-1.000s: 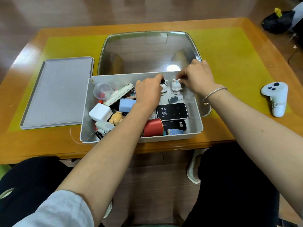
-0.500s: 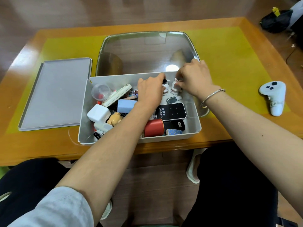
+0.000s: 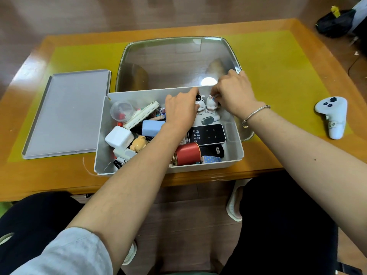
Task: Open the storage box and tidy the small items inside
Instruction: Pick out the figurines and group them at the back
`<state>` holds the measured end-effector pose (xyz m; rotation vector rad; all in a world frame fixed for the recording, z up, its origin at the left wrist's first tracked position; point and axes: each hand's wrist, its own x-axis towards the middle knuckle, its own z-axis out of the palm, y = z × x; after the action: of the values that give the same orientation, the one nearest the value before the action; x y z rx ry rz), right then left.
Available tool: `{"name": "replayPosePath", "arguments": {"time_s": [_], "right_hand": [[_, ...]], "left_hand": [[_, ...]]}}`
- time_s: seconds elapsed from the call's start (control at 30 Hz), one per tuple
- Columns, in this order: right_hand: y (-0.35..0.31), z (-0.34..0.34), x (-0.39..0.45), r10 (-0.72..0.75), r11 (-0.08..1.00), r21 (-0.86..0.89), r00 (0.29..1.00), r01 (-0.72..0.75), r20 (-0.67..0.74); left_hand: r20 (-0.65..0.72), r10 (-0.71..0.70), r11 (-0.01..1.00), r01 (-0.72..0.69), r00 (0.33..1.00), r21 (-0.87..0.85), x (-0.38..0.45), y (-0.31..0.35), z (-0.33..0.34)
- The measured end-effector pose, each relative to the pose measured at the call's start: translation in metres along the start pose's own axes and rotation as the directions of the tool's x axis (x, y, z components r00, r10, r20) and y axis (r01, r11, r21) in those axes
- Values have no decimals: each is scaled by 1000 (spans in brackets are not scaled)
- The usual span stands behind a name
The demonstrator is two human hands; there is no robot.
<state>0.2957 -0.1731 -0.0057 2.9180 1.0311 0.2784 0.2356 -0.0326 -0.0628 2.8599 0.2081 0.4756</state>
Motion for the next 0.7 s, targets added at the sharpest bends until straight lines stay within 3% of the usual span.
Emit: {"name": "replayPosePath", "arguments": {"time_s": [0.37,0.7], "right_hand": [[2,3,-2,8,999,47,999,-10,50],[2,2,-2,-10,999,42,1000,10,13]], "left_hand": [[-4,20,1000,-20,1000,19,-1,4,-2],[-5,9,1000,-9,1000,0,-1,3,0]]}}
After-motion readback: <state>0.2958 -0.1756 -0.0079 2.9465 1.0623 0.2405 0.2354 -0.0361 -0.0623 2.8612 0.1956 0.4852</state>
